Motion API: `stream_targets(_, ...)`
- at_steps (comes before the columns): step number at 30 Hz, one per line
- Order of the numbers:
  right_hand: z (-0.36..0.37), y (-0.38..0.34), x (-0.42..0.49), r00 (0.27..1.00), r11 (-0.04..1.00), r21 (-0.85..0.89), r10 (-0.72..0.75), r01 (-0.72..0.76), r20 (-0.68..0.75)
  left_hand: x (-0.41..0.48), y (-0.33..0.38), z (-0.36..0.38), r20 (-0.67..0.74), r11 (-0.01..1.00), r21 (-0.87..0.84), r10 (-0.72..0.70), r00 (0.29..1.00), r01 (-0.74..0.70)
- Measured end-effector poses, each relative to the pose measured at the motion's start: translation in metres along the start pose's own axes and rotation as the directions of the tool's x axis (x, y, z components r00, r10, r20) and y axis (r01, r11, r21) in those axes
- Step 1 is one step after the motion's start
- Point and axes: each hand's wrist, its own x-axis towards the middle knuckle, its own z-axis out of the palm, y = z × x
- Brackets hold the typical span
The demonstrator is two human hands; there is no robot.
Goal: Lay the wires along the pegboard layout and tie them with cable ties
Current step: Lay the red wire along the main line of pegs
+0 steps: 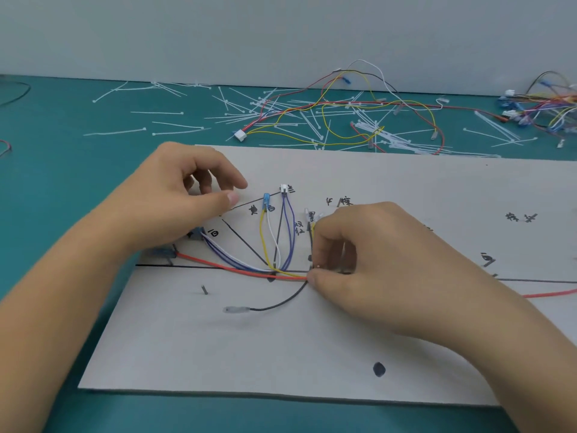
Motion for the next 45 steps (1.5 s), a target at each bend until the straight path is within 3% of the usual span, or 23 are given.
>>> stream_targets(6, 0.006, -0.006, -0.004, 0.999, 1.0, 0.013, -0.026, 0.027, -0.036, -0.001, -0.03, -0.02, -0.265, 0.993, -0.098, -0.086, 0.96, 0.062)
stream_targets(11, 0.009, -0.007, 0.003, 1.0, 0.999, 0.029, -0.019, 0.018, 0.01, -0.002, -0.028, -0.015, -0.199, 0.99, -0.111, -0.106, 0.974, 0.085)
stream_targets(19, 0.012, -0.002, 0.005, 0.999, 0.999, 0.041, -0.029, 0.03, -0.03, 0.001, -0.03, -0.014, -0.182, 0.985, -0.106, -0.155, 0.971, 0.137)
stream_targets(30, 0.012, -0.004, 0.003, 0.999, 0.998, 0.046, -0.029, 0.03, -0.022, 0.012, -0.037, -0.006, -0.257, 0.958, 0.065, -0.253, 0.933, 0.278)
stream_targets(45, 0.01, -0.004, 0.001, 1.0, 0.999, 0.042, -0.028, 0.028, -0.001, 0.014, -0.032, -0.002, -0.246, 0.941, 0.103, -0.291, 0.925, 0.323)
